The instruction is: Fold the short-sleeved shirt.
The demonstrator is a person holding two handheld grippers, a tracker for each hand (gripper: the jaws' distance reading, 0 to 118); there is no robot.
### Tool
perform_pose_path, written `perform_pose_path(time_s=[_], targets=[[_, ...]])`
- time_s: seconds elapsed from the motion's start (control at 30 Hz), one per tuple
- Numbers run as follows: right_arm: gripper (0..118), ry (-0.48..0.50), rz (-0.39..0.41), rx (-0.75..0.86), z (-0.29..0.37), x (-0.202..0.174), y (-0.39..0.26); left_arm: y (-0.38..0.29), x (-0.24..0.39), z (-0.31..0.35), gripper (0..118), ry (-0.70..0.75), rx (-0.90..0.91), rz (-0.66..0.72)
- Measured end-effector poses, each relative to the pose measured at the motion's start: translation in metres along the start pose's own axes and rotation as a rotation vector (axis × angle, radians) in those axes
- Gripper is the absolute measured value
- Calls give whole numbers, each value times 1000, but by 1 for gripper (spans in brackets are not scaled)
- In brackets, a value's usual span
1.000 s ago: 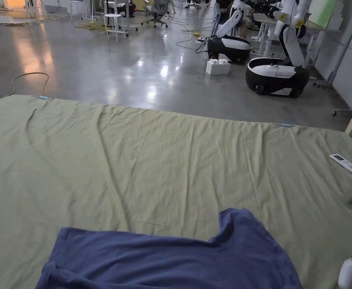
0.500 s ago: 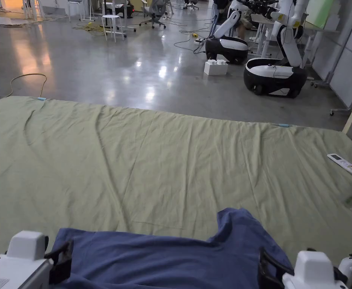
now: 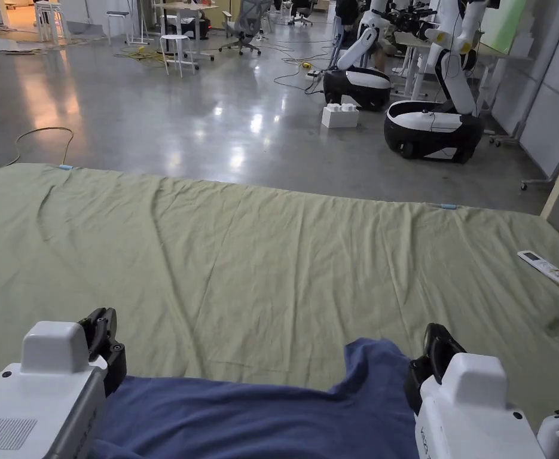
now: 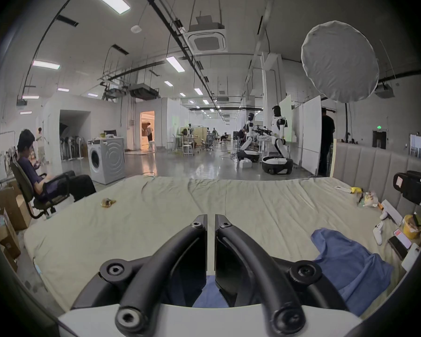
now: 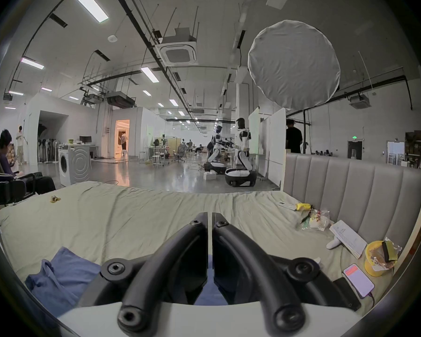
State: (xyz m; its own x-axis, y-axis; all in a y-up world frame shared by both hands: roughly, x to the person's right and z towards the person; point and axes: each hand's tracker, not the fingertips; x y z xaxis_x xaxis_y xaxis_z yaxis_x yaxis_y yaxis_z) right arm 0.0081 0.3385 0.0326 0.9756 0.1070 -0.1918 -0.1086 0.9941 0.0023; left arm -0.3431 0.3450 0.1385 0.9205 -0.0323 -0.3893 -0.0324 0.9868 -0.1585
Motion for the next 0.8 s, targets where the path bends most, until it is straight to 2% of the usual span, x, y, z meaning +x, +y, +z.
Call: perform_pose_path(time_s=[0.13, 0.23, 0.43, 0.53, 0.63, 0.7, 0.8], targets=[[1, 20, -4, 28, 1, 1, 0, -4, -8, -3, 3, 7, 2, -2], [1, 33, 2, 28, -1, 1, 1, -9, -23, -16, 3, 18, -69, 14], [1, 39, 12, -15, -9, 3, -8, -37, -67, -79, 3, 29, -314, 45], [1, 33, 16, -48, -14, 5, -15, -48, -86, -116, 3, -10, -456, 107], [1, 30, 29, -77, -19, 6, -22, -58, -95, -155, 3, -44, -603, 97], [1, 25, 35, -99, -24, 8, -26, -68, -97, -180, 10, -60, -693, 106], [1, 13, 43, -130, -31, 12, -33, -76, -100, -208, 33, -58, -761, 122]])
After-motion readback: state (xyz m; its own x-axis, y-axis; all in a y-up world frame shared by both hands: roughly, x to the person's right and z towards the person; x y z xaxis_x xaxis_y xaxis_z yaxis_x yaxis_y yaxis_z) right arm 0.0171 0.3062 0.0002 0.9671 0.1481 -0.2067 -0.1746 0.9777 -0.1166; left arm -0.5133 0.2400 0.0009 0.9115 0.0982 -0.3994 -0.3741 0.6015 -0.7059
